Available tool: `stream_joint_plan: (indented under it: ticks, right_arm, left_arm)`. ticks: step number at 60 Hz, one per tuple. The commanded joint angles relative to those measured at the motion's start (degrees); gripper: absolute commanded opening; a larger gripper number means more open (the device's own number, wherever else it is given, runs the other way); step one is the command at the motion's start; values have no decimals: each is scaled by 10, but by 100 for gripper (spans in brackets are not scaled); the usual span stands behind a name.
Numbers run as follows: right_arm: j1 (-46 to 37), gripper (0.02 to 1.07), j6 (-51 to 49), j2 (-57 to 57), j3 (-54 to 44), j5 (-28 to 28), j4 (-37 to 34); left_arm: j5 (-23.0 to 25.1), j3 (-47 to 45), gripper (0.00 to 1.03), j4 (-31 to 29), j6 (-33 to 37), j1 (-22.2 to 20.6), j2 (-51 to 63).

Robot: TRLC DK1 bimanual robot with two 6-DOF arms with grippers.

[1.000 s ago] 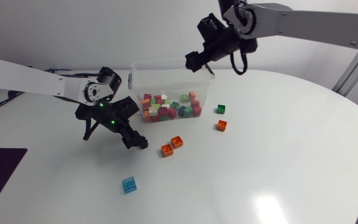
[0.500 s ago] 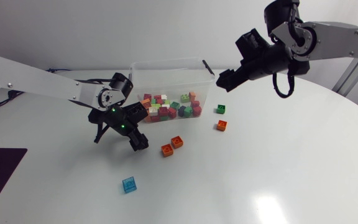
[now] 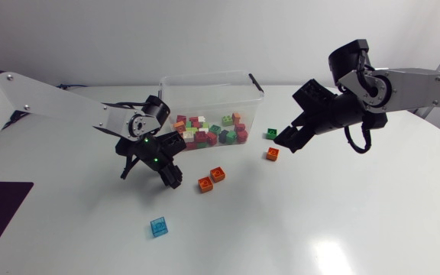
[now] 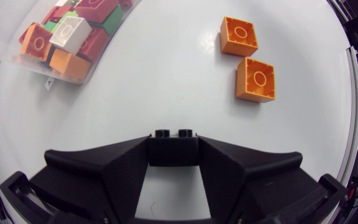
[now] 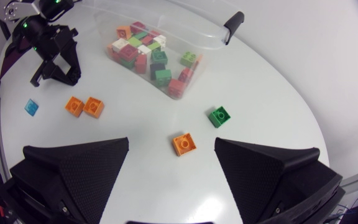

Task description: Place the duplo bricks in the container

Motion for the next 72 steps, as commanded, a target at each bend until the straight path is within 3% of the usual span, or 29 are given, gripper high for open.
stream_joint_plan:
  ticks: [1,37,52,62,68,72]
  right_arm:
    - [-6,102,-45,27,-14,-10,-2]
    - [-42,102,-139,240,101,-57,-10]
    - [-37,95,-152,279,139,-65,-10]
    - [-29,79,-154,300,155,-65,-17]
    - [-28,76,-159,309,160,-65,-24]
    - [-27,66,-162,314,160,-65,-25]
  left_arm:
    - [-2,7,42,-1,9,-1,14]
    - [30,-27,42,-45,11,16,-178]
    - [70,2,42,-60,-6,25,-248]
    - [89,41,42,-61,-23,44,-242]
    - [93,63,42,-59,-34,48,-230]
    - [93,78,42,-56,-42,51,-220]
